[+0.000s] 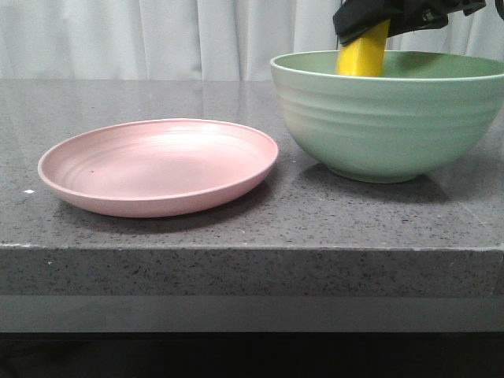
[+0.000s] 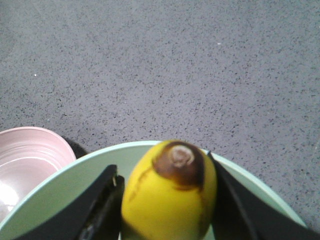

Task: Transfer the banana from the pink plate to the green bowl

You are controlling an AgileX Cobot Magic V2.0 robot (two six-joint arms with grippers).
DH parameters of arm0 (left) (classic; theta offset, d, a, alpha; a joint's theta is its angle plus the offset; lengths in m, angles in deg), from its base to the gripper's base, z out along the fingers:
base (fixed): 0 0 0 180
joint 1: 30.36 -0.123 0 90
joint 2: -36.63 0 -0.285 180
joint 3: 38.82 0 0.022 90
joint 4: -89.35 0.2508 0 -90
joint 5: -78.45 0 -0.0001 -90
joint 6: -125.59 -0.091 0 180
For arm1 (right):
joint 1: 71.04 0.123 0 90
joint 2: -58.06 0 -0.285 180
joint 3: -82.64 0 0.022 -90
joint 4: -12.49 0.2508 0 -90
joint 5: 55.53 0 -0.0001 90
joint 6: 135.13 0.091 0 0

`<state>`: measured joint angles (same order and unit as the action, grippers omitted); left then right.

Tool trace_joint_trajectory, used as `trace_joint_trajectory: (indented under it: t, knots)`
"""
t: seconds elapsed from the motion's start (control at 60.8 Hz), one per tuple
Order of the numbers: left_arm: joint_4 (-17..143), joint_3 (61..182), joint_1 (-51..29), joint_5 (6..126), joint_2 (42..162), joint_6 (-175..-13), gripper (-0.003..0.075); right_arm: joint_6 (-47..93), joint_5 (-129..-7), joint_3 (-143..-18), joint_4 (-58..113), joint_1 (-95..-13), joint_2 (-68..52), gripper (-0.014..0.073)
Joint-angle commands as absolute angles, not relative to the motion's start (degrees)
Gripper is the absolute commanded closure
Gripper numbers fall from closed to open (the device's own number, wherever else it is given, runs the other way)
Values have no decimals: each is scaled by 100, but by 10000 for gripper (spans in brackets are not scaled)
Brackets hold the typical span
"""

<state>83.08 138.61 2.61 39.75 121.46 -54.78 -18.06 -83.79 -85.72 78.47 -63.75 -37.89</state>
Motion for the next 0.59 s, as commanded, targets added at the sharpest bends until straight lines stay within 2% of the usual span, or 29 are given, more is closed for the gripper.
trace_joint_trajectory:
  t: [0.0,0.099,0.28,0.329,0.428,0.494,0.576]
  knots:
    - [8243,14050,250,4359,11963,-5441,159,-1851,-8341,-8797,8032,-6403,-3552,176]
    - [8243,14050,250,4359,11963,-5441,159,-1851,-8418,-8797,8004,-6403,-3486,107]
    - [8415,14050,250,4510,11963,-5441,167,-856,-8490,-8817,7535,-6403,-2980,117]
    - [8507,14050,206,4617,11963,-5441,183,-363,-8503,-8840,7156,-6403,-2806,161]
    - [8522,14050,-76,4698,11963,-5379,253,1102,-8824,-9000,5953,-6403,-2503,353]
    - [8522,14050,-398,4658,11963,-5349,339,2067,-9204,-9204,5032,-6403,-2384,473]
    - [8522,14050,-867,4594,11963,-5349,493,3045,-9648,-9477,4061,-6403,-2318,563]
